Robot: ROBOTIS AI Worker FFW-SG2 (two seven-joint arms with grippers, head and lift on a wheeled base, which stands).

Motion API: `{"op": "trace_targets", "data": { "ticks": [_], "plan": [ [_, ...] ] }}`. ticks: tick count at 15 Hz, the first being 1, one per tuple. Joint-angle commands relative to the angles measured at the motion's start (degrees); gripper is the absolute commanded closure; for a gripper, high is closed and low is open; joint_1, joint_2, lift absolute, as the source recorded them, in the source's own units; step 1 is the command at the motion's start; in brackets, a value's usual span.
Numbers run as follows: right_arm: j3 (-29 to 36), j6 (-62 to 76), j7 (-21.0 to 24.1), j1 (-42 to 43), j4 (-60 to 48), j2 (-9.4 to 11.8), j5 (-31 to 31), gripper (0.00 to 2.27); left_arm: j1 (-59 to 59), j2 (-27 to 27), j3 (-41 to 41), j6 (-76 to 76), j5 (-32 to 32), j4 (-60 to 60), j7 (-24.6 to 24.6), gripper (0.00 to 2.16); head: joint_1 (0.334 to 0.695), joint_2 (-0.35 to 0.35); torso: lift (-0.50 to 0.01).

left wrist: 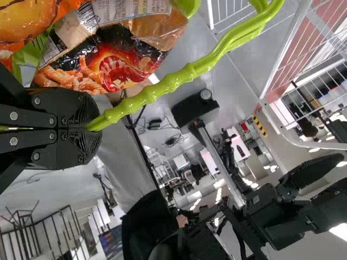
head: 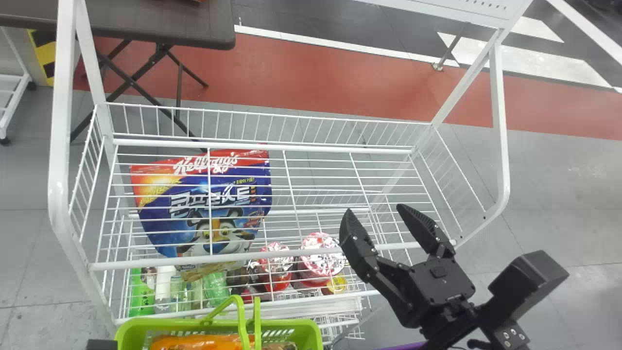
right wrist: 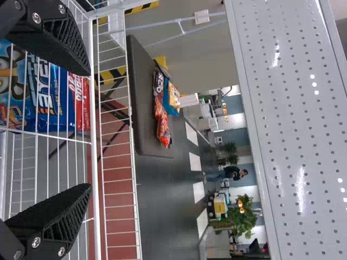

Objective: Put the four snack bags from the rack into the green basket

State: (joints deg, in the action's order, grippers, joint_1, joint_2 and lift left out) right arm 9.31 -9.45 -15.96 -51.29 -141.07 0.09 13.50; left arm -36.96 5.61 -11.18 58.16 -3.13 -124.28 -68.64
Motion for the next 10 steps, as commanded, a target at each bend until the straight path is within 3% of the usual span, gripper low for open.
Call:
{"op": "trace_targets", "data": {
  "ticks": [1, 10],
  "plan": [
    [-0.52, 0.0, 1.11, -0.31, -0.09, -0.14, -1.02, 0.08, -0.05, 0.01, 0.1, -0.19, -0.12, -0.09, -0.09, 1.88, 0.695, -0.35, -0.007],
    [-1.48, 0.52, 1.72, -0.39, -0.53, -0.14, -2.25, 0.08, -0.13, 0.01, 0.1, -0.19, -0.21, -0.35, -0.18, 1.88, 0.695, -0.35, -0.007]
  ]
}}
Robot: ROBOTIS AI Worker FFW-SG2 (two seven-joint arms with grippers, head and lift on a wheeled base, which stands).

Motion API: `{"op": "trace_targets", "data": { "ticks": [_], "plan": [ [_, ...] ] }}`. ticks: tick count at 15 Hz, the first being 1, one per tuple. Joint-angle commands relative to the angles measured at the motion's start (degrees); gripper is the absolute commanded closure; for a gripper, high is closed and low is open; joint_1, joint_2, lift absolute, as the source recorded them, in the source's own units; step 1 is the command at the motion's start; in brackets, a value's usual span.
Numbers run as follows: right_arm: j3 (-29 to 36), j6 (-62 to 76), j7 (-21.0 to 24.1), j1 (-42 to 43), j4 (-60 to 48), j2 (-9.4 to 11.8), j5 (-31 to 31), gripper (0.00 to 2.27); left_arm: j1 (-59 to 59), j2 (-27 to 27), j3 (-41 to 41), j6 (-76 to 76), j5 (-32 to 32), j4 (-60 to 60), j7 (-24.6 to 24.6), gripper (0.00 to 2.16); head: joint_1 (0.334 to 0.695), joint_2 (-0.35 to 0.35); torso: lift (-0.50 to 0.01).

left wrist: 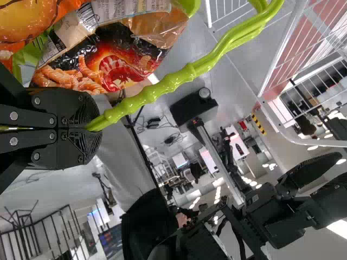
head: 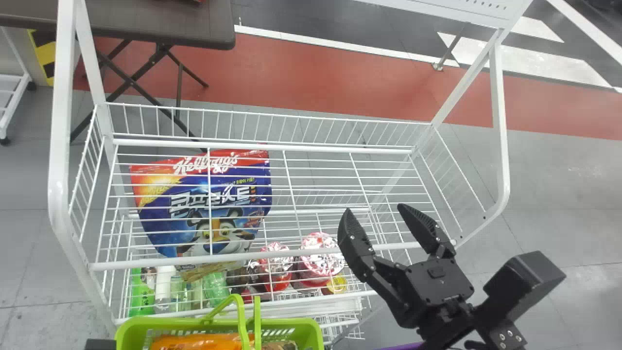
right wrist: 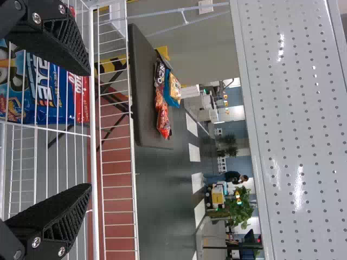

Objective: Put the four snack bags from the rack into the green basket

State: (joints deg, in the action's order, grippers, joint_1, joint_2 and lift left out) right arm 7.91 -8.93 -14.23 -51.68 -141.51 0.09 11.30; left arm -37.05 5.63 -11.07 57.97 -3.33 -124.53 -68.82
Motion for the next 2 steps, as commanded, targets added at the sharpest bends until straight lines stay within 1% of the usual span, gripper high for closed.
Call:
{"op": "trace_targets", "data": {
  "ticks": [1, 2],
  "plan": [
    [-0.08, 0.0, -0.01, 0.0, -0.16, -0.14, -0.05, 0.08, 0.05, 0.0, 0.0, 0.0, -0.01, -0.1, 0.0, 1.88, 0.695, -0.35, -0.007],
    [-0.08, 0.0, -0.01, 0.0, -0.16, -0.14, -0.05, 0.08, -0.04, 0.0, 0.0, 0.0, -0.01, -0.19, 0.09, 1.88, 0.695, -0.35, -0.007]
  ]
}}
